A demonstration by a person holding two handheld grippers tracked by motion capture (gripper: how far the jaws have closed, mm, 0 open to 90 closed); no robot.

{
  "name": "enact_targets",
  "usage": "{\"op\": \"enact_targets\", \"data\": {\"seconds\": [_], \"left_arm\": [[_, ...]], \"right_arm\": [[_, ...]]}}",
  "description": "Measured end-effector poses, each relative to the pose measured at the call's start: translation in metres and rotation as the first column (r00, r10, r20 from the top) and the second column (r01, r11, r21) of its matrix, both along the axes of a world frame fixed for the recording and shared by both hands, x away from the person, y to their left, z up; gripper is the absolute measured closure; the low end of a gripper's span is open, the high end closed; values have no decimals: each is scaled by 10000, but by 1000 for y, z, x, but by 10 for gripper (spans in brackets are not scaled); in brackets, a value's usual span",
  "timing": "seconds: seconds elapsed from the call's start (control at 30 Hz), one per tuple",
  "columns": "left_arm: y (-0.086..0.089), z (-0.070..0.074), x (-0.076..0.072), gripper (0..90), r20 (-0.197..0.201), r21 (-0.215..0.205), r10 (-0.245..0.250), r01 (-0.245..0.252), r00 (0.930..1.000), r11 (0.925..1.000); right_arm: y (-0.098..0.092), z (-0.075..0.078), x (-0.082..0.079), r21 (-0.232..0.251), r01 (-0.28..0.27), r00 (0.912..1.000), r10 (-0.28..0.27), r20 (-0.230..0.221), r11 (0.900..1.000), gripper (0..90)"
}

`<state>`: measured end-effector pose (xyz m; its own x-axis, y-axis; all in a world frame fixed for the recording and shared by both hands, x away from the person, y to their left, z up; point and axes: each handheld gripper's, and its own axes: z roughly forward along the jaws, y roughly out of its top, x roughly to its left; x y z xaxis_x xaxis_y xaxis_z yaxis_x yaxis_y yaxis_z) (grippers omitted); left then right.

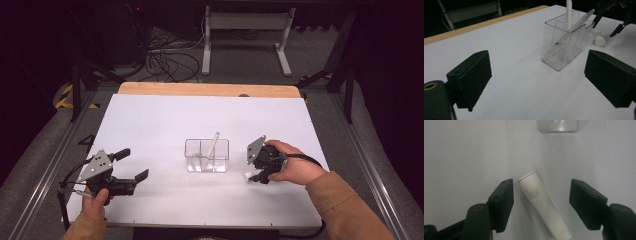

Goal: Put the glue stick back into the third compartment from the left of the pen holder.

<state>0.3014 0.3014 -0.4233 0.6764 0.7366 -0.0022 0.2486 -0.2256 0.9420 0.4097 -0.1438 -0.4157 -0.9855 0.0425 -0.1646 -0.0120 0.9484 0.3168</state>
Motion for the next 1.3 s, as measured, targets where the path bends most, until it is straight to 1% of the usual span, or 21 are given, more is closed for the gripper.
{"op": "enact_targets", "data": {"seconds": [0.07,0.1,0.13,0.2,0.23,0.33,0.5,0.63,0.87,0.97,1.03,1.13,1.2,1.23,1.3], "left_arm": [[0,0,0,81,-6,-4,3,-3,10000,10000],[0,0,0,81,-3,-7,3,-3,10000,10000],[0,0,0,81,-4,-2,1,-1,10000,10000],[0,0,0,81,9,16,-2,2,10000,10000],[0,0,0,81,-6,-2,6,-6,10000,10000],[0,0,0,81,-15,22,0,0,10000,10000],[0,-1,0,81,-18,49,-21,21,10000,10000],[0,-1,0,81,-24,25,0,0,10000,10000],[0,-1,0,81,-34,64,-7,7,10000,10000],[0,-1,0,81,-46,59,-1,2,10000,10000],[0,-1,0,81,-57,63,-1,2,10000,10000],[0,-2,0,81,-44,77,-20,20,10000,10000],[0,-2,0,81,-48,82,-20,20,10000,10000],[0,-2,0,81,-49,79,-12,12,10000,10000],[0,-2,0,81,-43,105,-18,18,10000,9999]], "right_arm": [[0,-2,0,-43,-5,10000,5,-74,10000,375],[0,-4,1,27,-32,9999,32,-129,10000,378],[0,-6,1,11,-67,9999,67,-85,10000,380],[0,-8,1,-62,-43,9999,42,-143,10000,390],[0,-9,1,16,-39,9999,39,-145,10000,398],[0,-13,2,-130,-134,9997,131,-228,9998,424],[2,-17,3,-454,-382,9992,377,-121,9982,456],[4,-21,4,-606,-585,9983,580,-98,9964,478],[6,-24,5,-944,-888,9960,887,-53,9916,524],[7,-25,5,-965,-920,9957,911,-138,9911,543],[7,-25,5,-874,-972,9953,967,-108,9914,551],[7,-25,4,-964,-1005,9949,995,-155,9903,570],[7,-26,5,-841,-1146,9934,1140,-120,9898,581],[7,-25,5,-987,-1225,9925,1215,-159,9876,589],[7,-24,5,-1042,-1312,9914,1301,-168,9859,603]]}}
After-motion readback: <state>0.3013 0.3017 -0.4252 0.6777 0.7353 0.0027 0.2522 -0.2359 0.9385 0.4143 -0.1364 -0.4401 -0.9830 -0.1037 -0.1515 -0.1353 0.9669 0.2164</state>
